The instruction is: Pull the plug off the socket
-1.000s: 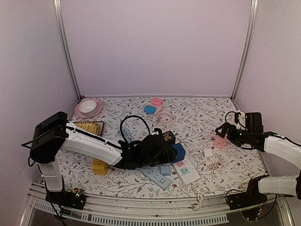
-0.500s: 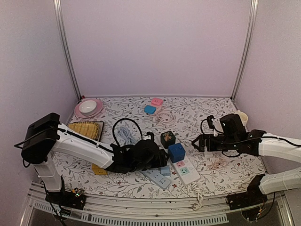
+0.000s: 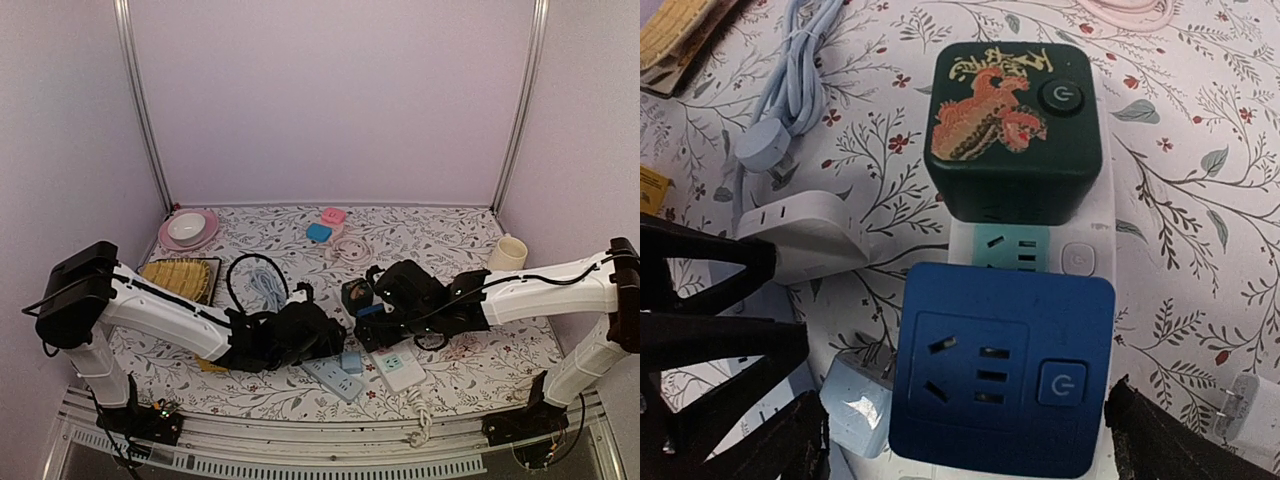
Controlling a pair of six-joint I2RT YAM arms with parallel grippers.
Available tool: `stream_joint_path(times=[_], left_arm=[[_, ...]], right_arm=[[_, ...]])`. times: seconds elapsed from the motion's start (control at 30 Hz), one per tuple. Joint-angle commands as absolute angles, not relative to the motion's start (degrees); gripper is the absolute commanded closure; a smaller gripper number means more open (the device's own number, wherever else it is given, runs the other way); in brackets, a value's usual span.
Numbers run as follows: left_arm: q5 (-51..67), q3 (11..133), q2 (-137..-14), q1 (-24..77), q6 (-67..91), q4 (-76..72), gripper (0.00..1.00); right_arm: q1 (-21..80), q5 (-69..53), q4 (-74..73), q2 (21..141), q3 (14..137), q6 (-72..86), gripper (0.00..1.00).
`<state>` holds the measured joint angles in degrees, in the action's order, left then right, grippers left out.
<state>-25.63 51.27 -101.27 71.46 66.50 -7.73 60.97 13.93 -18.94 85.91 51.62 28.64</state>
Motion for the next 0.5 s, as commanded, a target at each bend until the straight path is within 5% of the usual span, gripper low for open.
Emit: stream_joint_path(times=[0.0, 0.2, 0.47], left_arm=[[-27.72, 49.63, -98.91, 72.42, 67.64, -6.42, 0.33], [-28.25, 48.87, -96.96, 72.21, 66.98, -6.05, 0.33], [-24.21, 49.66, -94.44, 68.76, 64.21, -5.54, 0.32]], right_arm=[[61.96, 19.94, -23.97, 91.32, 56.13, 29.08, 0.05], [62.12, 21.33, -25.29, 94.57, 58.80, 29.69, 0.21], [62.85, 21.97, -25.31, 93.96, 57.52, 31.00, 0.56]])
